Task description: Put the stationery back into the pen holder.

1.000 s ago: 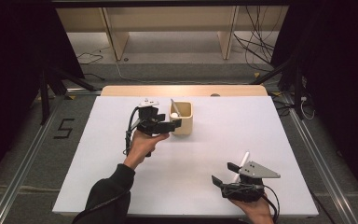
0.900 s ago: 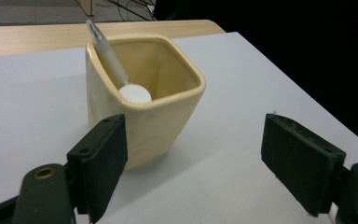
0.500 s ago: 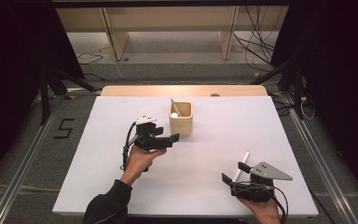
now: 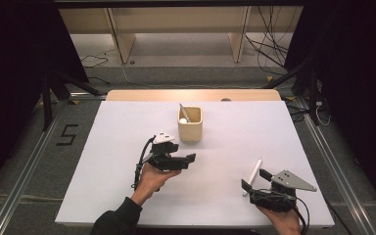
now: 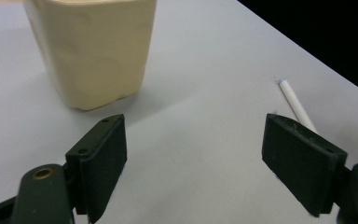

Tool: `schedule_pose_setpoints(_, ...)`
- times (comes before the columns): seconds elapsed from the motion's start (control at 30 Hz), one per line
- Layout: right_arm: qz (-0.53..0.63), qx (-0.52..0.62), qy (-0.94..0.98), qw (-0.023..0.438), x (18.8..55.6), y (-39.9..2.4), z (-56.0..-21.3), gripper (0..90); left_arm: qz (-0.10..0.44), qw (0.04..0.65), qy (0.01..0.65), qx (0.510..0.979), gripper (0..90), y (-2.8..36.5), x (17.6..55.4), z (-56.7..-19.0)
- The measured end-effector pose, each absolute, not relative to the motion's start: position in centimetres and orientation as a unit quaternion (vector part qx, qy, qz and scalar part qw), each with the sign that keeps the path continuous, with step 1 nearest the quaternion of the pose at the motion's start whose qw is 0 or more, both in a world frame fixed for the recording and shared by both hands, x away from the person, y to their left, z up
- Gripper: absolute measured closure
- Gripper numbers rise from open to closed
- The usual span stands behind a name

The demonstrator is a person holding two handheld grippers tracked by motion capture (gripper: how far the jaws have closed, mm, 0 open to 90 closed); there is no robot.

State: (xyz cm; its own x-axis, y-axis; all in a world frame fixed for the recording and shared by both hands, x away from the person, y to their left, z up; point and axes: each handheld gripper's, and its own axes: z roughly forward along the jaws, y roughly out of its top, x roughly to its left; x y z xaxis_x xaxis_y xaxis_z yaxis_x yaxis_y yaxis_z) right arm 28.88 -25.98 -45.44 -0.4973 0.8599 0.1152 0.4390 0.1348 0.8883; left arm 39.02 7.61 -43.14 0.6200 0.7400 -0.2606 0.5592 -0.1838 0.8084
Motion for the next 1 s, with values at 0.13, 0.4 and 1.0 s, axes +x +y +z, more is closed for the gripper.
schedule_pose_setpoints(0.13, 0.477, 0.460, 0.714, 0.226, 28.9, -26.4, -45.5, 23.5, 0.095, 0.475, 0.418, 0.768, 21.6, 6.8, 38.4, -43.4)
schedule_pose_setpoints(0.4, 0.465, 0.472, 0.709, 0.241, 29.0, -27.0, -45.6, 23.4, 0.096, 0.475, 0.413, 0.771, 21.3, 5.7, 37.8, -43.9)
schedule_pose_setpoints(1.0, 0.459, 0.482, 0.706, 0.243, 29.2, -27.5, -45.6, 22.9, 0.074, 0.460, 0.382, 0.798, 20.2, 1.3, 35.9, -45.5)
